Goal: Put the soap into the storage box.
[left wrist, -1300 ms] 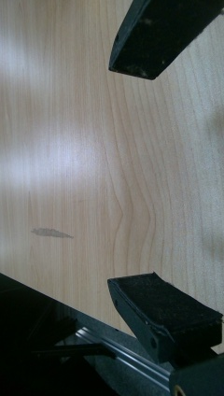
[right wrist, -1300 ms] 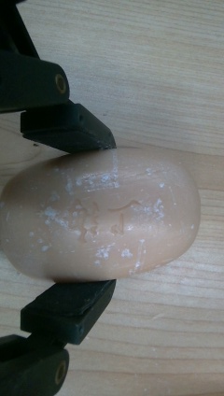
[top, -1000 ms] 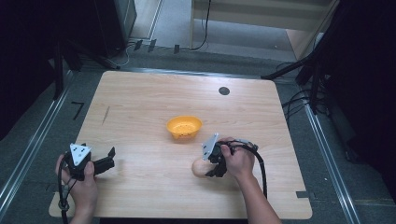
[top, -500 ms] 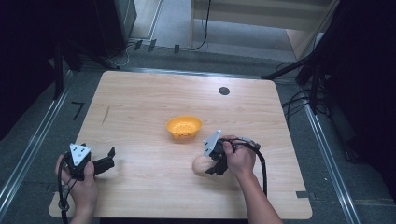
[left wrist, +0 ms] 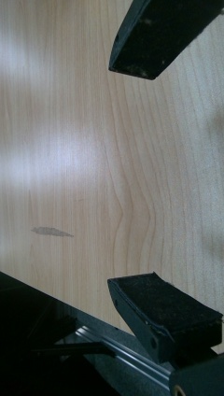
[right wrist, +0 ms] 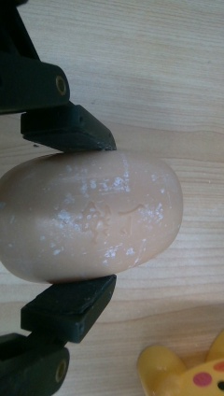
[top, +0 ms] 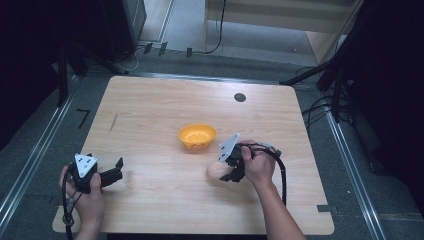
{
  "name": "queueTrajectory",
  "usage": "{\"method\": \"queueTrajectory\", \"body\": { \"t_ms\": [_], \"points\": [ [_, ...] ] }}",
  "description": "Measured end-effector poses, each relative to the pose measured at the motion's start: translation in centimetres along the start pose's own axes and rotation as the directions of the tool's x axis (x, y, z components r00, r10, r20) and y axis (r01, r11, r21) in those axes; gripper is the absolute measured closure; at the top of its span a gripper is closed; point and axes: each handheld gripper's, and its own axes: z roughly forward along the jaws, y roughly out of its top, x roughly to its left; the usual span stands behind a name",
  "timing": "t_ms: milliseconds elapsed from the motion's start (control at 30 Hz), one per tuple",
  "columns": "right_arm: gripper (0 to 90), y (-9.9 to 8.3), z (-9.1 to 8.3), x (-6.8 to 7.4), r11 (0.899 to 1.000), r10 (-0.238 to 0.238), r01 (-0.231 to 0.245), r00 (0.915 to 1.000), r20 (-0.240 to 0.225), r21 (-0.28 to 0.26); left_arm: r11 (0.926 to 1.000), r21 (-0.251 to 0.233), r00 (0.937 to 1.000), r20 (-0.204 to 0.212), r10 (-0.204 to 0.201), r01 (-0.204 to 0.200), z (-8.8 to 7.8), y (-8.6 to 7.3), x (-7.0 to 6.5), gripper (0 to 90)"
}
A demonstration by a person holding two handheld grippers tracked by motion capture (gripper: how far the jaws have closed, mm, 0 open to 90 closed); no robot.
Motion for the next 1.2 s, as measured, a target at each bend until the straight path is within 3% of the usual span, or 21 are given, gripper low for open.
{"method": "queueTrajectory", "body": {
  "t_ms": [333,1200],
  "points": [
    [32.9,0.8,-1.0,-1.0,1.0,0.014,-0.013,0.9997,0.02,-0.016,1.0,0.0,1.0,0.0,-0.003,0.003,0.0,0.0,0.0,0.7],
    [33.1,2.4,-2.3,-2.8,0.999,0.016,-0.015,0.9996,0.022,-0.043,1.0,0.002,1.0,0.0,-0.005,0.005,0.0,0.0,0.1,0.7]
  ]
}}
